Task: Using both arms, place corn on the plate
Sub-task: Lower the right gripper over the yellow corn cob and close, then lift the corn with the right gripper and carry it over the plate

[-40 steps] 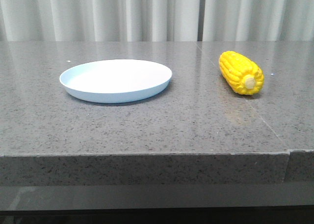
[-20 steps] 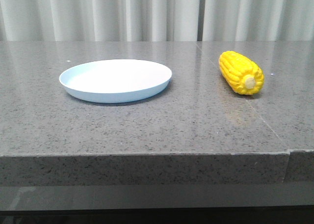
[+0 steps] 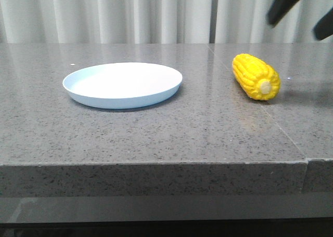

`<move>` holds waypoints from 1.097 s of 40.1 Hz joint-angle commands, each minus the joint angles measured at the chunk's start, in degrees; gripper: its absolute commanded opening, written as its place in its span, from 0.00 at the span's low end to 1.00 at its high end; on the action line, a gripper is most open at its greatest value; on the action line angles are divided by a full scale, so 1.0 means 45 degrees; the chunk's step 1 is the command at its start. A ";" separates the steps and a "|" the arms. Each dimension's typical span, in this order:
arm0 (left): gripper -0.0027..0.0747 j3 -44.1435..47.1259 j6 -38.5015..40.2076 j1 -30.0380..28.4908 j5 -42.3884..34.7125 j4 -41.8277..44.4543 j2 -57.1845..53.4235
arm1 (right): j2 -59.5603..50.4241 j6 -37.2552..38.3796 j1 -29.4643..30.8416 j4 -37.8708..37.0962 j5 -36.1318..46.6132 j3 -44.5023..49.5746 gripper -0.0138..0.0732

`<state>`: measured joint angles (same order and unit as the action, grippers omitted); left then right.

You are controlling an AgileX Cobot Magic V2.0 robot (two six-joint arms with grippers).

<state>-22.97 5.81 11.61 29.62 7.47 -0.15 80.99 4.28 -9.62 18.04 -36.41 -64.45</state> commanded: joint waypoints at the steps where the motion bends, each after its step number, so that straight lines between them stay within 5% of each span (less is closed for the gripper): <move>1: 0.01 -0.0308 0.0121 -0.0004 -0.0992 0.0037 0.0149 | 0.0847 0.0011 -0.0328 0.0324 0.0197 -0.1194 0.83; 16: 0.01 -0.0308 0.0121 -0.0004 -0.0992 0.0037 0.0149 | 0.3339 0.0011 -0.0401 0.0324 0.0012 -0.2247 0.80; 27: 0.01 -0.0308 0.0121 -0.0004 -0.0992 0.0037 0.0149 | 0.3050 0.0011 -0.0401 0.0324 0.0001 -0.2311 0.38; 44: 0.01 -0.0308 0.0121 -0.0004 -0.0992 0.0037 0.0149 | 0.2159 0.0011 -0.1707 0.1612 -0.0110 -0.3572 0.38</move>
<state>-22.97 5.81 11.61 29.62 7.47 -0.15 93.20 4.28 -14.88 22.54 -39.02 -76.76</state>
